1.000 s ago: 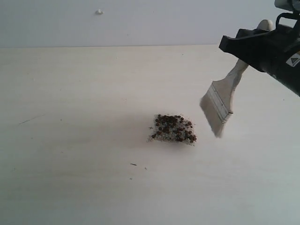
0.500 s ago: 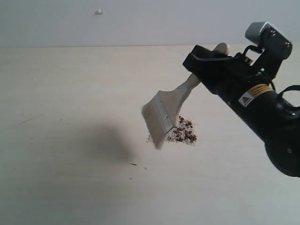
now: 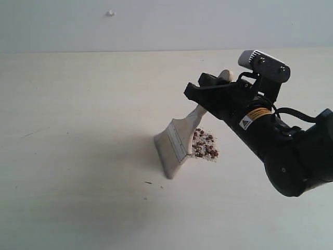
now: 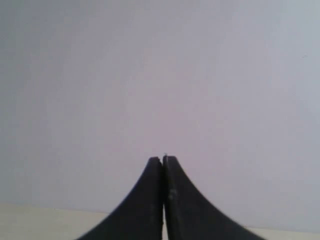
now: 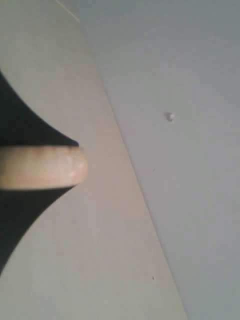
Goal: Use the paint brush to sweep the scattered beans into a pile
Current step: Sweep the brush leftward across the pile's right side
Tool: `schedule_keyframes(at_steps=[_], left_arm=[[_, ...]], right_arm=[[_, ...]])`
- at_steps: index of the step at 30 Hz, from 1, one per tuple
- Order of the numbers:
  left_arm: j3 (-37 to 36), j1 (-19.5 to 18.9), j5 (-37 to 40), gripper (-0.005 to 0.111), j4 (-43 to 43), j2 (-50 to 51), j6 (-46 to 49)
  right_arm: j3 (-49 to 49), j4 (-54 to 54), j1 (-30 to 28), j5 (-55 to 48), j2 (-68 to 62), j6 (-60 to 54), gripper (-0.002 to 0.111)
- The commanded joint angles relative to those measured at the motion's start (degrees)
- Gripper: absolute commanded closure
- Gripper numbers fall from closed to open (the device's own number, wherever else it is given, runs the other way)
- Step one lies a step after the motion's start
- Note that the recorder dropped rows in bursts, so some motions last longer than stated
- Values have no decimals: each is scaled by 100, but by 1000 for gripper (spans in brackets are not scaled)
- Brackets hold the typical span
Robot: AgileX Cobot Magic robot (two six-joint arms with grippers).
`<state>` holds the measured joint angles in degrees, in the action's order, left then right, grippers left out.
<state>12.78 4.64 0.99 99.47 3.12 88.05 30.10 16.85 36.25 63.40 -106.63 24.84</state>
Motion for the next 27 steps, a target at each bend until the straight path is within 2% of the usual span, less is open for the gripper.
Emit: schedule_keyframes(at_steps=[1,10,17,20,23,27], left_arm=[[-22,-9,20,107,48,-3,19],[-22,-9,20,107,48,-3,19],[-22,-9,20,107,48,-3,19],[-22,-9,20,107,48,-3,19],[-22,-9,20,107,48,-3,19],[-22,-9,20,107,48,-3,19]], right_arm=[[26,285,12,91,-2,-421,108],[26,171,12,157,59,-373,108],[26,-24,12,-24,774,-243,108],[26,1,-6,-293,1247,-520,108],[26,4,-253,-913,1779,-680,108],[207,-784,-1184,-2621,2555,-698,108]])
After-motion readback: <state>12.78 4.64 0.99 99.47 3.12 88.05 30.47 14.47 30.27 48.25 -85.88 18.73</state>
